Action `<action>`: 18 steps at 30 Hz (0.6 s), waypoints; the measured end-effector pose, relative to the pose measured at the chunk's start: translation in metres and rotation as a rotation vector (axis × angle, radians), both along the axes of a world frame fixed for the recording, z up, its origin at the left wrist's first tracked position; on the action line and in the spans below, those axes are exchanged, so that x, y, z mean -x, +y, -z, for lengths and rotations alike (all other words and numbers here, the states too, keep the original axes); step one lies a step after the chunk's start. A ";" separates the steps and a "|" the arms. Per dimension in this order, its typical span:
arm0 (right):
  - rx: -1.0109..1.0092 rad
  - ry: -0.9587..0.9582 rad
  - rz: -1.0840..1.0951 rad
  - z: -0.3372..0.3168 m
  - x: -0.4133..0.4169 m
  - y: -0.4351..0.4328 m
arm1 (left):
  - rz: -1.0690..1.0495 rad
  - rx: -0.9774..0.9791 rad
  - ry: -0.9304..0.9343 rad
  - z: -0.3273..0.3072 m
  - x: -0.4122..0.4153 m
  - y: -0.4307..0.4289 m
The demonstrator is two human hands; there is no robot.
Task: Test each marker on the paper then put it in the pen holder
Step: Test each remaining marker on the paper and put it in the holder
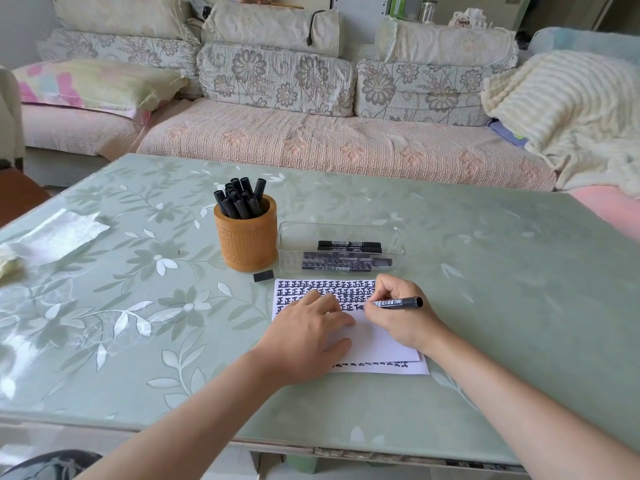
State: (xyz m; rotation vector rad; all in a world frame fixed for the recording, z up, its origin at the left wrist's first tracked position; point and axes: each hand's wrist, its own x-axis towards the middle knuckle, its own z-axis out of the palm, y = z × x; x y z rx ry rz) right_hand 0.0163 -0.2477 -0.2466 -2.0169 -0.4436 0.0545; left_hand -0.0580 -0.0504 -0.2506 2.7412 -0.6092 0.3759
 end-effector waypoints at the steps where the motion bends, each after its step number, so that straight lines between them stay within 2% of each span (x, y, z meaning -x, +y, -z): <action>1: -0.005 -0.004 0.000 0.000 0.000 0.000 | 0.002 0.002 0.000 0.000 0.000 0.000; 14: 0.018 -0.010 -0.038 0.002 -0.001 -0.001 | 0.010 0.020 -0.017 0.003 -0.001 0.000; 18: -0.096 0.024 0.001 0.001 -0.004 -0.002 | 0.024 0.025 -0.013 0.003 -0.002 0.002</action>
